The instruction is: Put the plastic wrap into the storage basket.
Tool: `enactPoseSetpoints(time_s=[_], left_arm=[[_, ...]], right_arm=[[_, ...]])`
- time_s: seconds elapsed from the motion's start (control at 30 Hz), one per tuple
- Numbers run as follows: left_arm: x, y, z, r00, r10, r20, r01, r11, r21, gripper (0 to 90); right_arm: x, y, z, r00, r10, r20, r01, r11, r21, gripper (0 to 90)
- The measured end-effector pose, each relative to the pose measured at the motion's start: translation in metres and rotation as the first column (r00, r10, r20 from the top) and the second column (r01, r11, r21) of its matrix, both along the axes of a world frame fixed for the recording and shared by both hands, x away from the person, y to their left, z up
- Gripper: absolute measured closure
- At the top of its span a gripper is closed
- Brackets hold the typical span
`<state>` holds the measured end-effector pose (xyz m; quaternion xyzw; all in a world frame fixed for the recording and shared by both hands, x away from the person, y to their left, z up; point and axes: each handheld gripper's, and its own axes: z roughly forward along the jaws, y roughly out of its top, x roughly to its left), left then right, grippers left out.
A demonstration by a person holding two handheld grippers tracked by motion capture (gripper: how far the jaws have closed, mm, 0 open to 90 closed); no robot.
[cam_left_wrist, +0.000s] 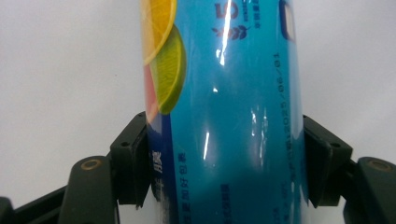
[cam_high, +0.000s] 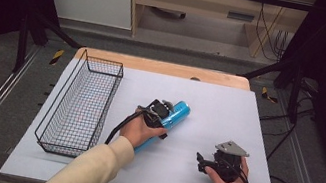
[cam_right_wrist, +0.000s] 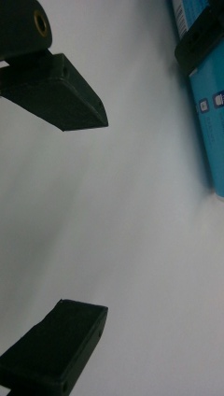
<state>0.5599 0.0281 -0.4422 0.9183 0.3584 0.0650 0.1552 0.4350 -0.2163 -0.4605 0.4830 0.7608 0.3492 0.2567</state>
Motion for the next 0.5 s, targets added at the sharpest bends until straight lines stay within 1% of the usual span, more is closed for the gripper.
enactPoseSetpoints(time_s=[0.03,0.1,0.13,0.17,0.23,0.3,0.33,0.37,0.4,0.5], left_arm=[[-0.001,0.000,0.002,1.0000,0.004,0.004,-0.004,1.0000,-0.007,30.7],[-0.001,0.001,0.006,1.0000,0.001,0.006,-0.001,1.0000,-0.005,30.8],[-0.001,0.001,0.008,1.0000,-0.004,0.001,0.004,1.0000,0.004,30.8],[-0.001,0.002,0.010,0.9999,-0.010,0.005,0.010,0.9999,0.011,30.9],[-0.001,0.002,0.013,0.9999,-0.009,0.014,0.009,0.9999,0.007,31.0],[-0.002,0.003,0.016,0.9998,-0.004,0.021,0.004,0.9998,-0.018,31.1],[-0.002,0.005,0.018,0.9996,-0.012,0.026,0.012,0.9999,-0.011,31.2],[-0.002,0.006,0.019,0.9996,-0.006,0.027,0.007,0.9997,-0.023,31.2],[-0.002,0.006,0.020,0.9996,-0.006,0.026,0.007,0.9996,-0.026,31.2],[-0.003,0.008,0.022,0.9995,-0.010,0.029,0.011,0.9997,-0.021,31.3]], right_arm=[[0.000,0.000,0.000,1.0000,0.000,0.000,0.000,1.000,0.000,9.3],[0.000,0.000,0.000,1.0000,0.000,0.001,0.000,1.000,0.002,9.3],[0.000,0.000,0.000,1.0000,0.003,0.000,-0.003,1.000,0.003,9.3],[0.000,0.000,0.000,1.0000,0.004,0.002,-0.004,1.000,0.000,9.2],[0.000,0.001,0.000,1.0000,0.003,-0.001,-0.003,1.000,0.002,9.3],[-0.001,0.001,0.000,1.0000,0.004,-0.002,-0.004,1.000,0.008,9.3],[-0.001,0.001,0.000,1.0000,0.004,-0.001,-0.004,1.000,0.008,9.3],[-0.001,0.001,0.000,1.0000,0.005,-0.002,-0.005,1.000,0.009,9.3],[0.000,0.001,0.000,1.0000,0.006,-0.003,-0.005,1.000,0.007,9.2],[0.000,0.001,0.000,1.0000,0.006,0.001,-0.006,1.000,-0.001,9.2]])
